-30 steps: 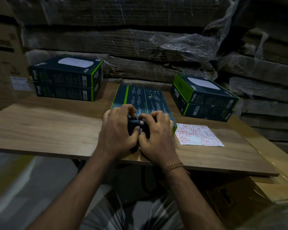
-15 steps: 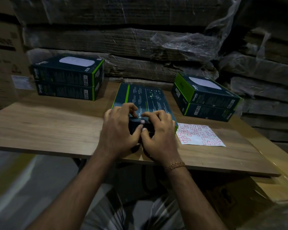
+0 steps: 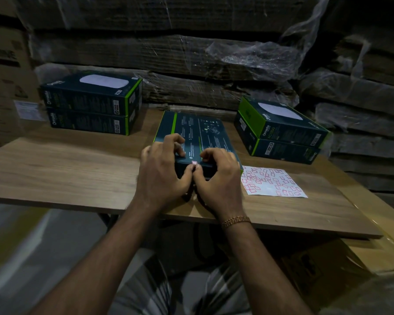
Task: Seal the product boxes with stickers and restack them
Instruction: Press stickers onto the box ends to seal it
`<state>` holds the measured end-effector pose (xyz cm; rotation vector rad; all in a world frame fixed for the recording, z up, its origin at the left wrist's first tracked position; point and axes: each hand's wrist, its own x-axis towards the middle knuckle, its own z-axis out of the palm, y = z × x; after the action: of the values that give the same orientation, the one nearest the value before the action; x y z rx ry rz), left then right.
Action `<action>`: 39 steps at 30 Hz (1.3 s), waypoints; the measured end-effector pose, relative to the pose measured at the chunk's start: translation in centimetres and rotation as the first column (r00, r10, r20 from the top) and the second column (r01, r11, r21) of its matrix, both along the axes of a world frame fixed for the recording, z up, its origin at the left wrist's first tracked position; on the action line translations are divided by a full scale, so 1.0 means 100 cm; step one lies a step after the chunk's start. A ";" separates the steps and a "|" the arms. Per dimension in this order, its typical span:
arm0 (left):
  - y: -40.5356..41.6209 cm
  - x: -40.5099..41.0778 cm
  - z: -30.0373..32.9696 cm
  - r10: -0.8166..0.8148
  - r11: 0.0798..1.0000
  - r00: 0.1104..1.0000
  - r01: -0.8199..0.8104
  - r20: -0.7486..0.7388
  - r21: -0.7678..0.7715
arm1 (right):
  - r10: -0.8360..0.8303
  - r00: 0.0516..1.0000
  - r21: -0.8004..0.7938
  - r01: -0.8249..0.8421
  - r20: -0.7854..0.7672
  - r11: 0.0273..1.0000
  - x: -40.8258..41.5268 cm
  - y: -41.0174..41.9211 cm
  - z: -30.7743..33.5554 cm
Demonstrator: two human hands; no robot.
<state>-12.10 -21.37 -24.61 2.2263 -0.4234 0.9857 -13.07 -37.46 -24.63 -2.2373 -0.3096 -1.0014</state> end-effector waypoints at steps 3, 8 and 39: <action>0.002 0.000 0.001 -0.013 1.000 1.000 0.013 -0.017 0.003 | 0.010 1.000 0.004 -0.010 -0.009 1.000 -0.001 -0.001 -0.001; 0.004 0.001 0.001 -0.038 0.999 0.999 0.037 -0.016 -0.021 | 0.025 1.000 0.022 -0.025 0.005 0.999 0.000 -0.002 -0.001; 0.005 0.009 -0.001 -0.065 0.990 0.997 0.059 -0.051 -0.126 | 0.031 0.999 0.104 -0.034 0.039 0.994 0.002 0.001 0.001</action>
<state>-11.16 -20.82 -24.73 2.1107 -0.3935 0.8920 -12.89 -37.31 -24.58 -2.1147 -0.3017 -1.0196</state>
